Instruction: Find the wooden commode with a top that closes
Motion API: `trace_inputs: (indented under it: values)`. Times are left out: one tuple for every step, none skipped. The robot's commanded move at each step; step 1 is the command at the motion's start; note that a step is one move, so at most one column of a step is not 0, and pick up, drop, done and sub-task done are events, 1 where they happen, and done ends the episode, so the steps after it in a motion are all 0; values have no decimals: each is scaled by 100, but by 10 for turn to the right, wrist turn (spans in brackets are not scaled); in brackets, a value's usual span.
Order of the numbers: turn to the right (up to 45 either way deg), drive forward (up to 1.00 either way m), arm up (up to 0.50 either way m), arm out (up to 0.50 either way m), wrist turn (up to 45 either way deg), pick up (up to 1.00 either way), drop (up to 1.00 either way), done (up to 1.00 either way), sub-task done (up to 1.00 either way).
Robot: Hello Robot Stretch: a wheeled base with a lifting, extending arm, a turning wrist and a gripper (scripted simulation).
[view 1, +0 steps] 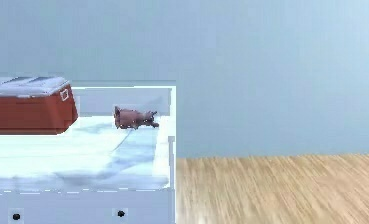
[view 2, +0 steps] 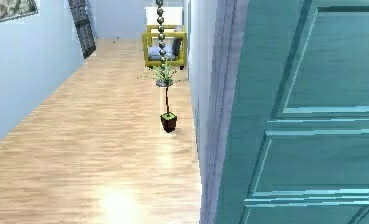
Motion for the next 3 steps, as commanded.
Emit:
trace_inputs:
  values:
    - [300, 0, 0, 0, 0, 0, 0, 0, 0]
    - [0, 50, 0, 0, 0, 0, 0, 0, 0]
    - [420, 0, 0, 0, 0, 0, 0, 0, 0]
